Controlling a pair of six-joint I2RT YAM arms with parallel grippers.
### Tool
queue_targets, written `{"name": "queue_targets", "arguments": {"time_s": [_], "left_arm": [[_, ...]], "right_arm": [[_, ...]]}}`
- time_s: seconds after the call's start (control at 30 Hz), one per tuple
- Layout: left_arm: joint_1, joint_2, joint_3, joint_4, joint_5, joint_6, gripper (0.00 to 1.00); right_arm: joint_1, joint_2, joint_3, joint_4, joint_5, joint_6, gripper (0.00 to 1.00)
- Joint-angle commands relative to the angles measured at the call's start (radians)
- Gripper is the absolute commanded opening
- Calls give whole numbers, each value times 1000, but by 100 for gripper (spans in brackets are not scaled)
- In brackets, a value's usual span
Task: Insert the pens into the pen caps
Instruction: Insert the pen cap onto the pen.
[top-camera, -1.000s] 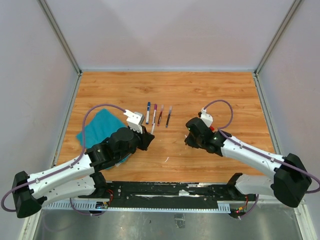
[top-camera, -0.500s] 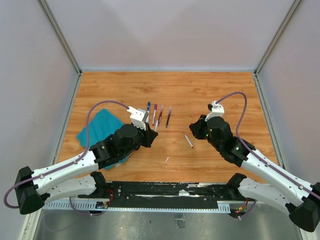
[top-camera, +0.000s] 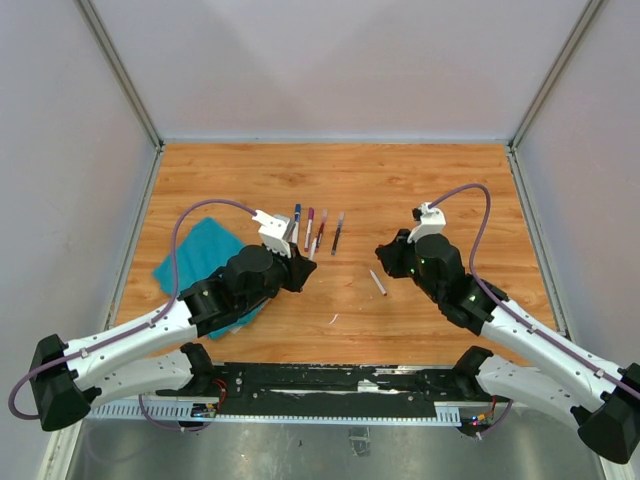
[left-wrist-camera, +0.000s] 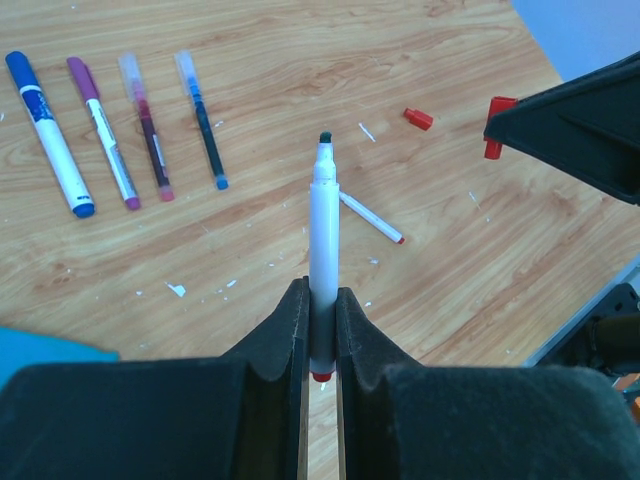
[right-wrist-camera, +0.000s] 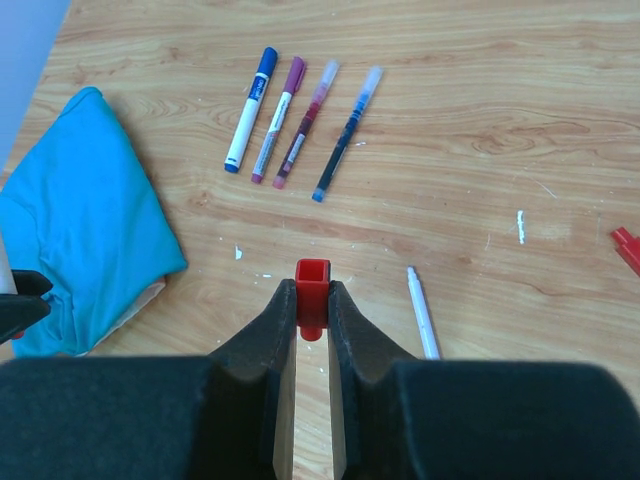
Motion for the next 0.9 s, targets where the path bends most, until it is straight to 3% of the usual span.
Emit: {"name": "queue_targets", "arguments": {"time_s": [0.0,0.33,0.57,0.87], "left_arm": [[13,-1,6,65,38,2,0],[-9,-19,-52,199,147,-22,1],[-66,-2,-94,345,162,-33,0],[-87,-53,-147,463,195,32,1]], "right_arm": [[-16,-11,10,73,-42,0,1],[-30,-58,-10,139,93,112,1],[-46,-56,4,183,-15,192,1],[-47,-44,-33,419,-146,235,1]]}}
